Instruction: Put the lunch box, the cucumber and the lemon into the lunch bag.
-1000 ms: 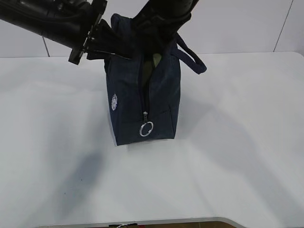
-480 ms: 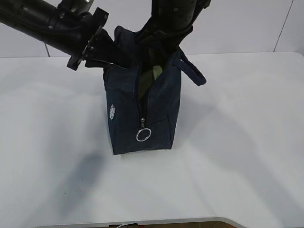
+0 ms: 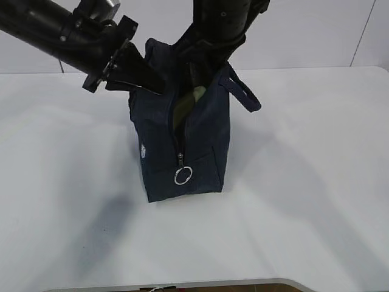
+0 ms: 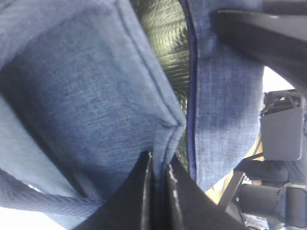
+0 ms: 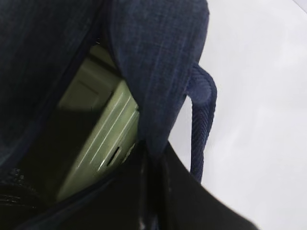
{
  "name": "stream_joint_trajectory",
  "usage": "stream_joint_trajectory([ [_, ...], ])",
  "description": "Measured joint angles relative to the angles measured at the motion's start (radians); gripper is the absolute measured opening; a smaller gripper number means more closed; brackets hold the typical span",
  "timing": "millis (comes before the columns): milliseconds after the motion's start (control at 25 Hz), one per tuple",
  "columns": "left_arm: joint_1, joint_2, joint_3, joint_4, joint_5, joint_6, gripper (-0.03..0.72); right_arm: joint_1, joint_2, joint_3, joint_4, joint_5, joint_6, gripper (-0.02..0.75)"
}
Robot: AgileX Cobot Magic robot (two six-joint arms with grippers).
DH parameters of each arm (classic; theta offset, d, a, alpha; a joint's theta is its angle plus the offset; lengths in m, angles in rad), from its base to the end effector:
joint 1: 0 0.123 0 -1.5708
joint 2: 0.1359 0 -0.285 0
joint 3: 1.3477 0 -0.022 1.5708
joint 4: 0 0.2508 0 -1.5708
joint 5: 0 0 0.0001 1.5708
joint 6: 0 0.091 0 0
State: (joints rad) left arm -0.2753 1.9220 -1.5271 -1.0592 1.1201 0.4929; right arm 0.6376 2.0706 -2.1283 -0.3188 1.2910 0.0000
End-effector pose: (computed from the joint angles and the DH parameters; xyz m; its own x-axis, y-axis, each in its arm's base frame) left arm 0.3700 -0.1788 0.2696 -0.9303 0.1558 -0.3321 0.3623 0.5326 -0.7649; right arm 0.3787 0.2464 0.3317 -0.6822 -0.6131 -0.3983 -0.5289 0.7900 -0.3101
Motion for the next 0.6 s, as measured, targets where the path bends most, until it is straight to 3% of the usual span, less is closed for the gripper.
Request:
stream_joint_trajectory([
  [240,0.000,0.000,0.000,0.056,0.001,-0.020,-0.006,0.000,0.004,0.000,0.004,-0.001,0.019,0.055],
  [360,0.000,0.000,0.000,0.064,0.007,-0.028,0.001,0.000,0.004,0.000,0.015,-0.012,0.029,0.125],
  [480,0.000,0.000,0.000,0.061,0.017,-0.039,0.043,0.000,0.004,0.000,0.016,-0.028,0.037,0.233],
  [600,0.000,0.000,0.000,0.060,0.021,-0.045,0.137,0.000,0.004,0.000,0.016,-0.033,0.038,0.316],
])
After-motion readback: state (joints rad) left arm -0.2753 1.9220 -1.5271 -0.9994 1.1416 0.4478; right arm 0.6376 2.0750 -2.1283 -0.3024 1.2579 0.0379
